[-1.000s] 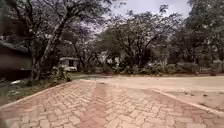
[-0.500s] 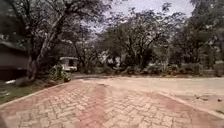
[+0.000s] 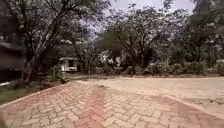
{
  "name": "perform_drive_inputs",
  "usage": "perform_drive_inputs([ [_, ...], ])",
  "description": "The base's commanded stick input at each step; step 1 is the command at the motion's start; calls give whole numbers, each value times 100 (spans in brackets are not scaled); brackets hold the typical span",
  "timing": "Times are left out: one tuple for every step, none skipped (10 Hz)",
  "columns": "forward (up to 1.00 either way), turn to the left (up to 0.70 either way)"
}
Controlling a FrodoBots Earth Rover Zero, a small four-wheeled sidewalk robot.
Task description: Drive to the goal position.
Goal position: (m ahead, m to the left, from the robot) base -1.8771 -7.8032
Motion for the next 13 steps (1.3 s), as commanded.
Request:
perform_drive_inputs([
  [70, -35],
  [70, -35],
  [70, -35],
  [70, -35],
  [70, -35],
  [70, -35],
  [70, -35],
  [70, -35],
  [70, -35],
  [70, -35],
  [70, -35],
  [70, -35],
  [70, -35],
])
